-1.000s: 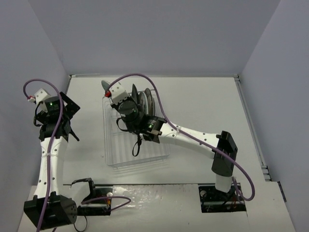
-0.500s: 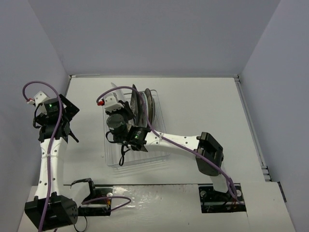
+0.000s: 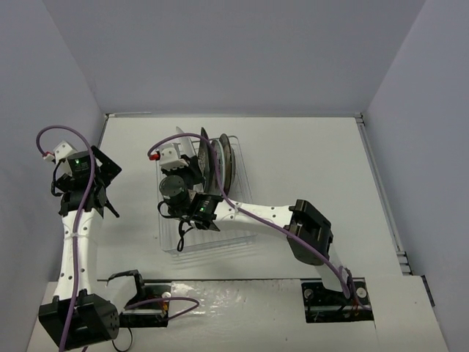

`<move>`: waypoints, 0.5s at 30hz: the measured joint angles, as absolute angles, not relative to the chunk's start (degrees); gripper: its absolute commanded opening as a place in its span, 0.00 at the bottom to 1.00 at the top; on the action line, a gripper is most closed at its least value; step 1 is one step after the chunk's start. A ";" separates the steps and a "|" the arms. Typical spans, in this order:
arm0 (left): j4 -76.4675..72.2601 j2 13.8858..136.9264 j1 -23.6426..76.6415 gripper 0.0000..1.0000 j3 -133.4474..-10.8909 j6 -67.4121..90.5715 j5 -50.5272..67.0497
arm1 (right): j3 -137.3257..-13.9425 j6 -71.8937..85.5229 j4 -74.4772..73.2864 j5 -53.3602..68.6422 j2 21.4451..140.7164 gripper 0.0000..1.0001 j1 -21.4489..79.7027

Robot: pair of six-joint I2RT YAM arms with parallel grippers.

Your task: Load the plates into the dish rack

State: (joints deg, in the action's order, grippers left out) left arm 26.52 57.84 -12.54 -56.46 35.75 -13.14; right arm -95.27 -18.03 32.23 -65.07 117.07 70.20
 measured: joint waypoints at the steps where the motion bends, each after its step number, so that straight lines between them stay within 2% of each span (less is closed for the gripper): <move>1: 26.48 57.84 -12.60 0.97 -56.45 35.75 -13.05 | -95.39 -17.92 32.26 -65.10 117.54 0.00 70.19; 15: 26.08 57.87 -13.59 0.97 -56.42 35.75 -11.74 | -99.62 -15.34 28.51 -64.69 120.79 0.00 69.42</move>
